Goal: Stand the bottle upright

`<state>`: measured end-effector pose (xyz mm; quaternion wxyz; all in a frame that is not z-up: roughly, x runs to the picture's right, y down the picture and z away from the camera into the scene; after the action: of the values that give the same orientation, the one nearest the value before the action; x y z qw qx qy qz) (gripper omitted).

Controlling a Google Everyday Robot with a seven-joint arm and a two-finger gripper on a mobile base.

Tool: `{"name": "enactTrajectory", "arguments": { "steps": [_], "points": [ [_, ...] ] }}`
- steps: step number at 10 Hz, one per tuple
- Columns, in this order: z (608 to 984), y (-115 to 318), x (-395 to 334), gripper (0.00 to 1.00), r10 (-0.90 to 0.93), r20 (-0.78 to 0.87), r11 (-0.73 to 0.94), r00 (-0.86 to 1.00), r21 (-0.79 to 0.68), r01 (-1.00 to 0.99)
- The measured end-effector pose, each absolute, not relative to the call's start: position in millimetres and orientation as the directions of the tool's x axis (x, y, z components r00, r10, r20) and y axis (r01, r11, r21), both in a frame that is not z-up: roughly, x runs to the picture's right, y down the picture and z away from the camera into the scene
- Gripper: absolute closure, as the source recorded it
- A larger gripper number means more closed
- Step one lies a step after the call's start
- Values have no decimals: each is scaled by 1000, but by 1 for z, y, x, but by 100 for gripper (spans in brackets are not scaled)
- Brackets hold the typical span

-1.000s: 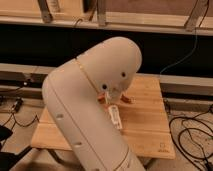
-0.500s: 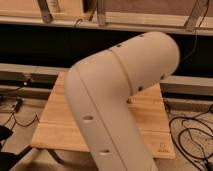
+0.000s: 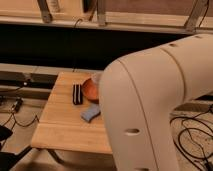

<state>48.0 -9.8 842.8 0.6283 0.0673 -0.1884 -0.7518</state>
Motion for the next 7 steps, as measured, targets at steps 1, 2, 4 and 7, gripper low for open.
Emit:
{"name": "enactTrajectory", "arguments": {
  "steps": [1, 2, 4, 7],
  "points": [
    [838, -19, 48, 100, -973, 83, -173, -217, 364, 915],
    [834, -26, 47, 100, -973, 42, -196, -225, 360, 912],
    [820, -42, 36, 100, -967, -60, -252, -248, 376, 892],
    [786, -56, -4, 100, -940, -229, -334, -253, 464, 821]
  ]
}}
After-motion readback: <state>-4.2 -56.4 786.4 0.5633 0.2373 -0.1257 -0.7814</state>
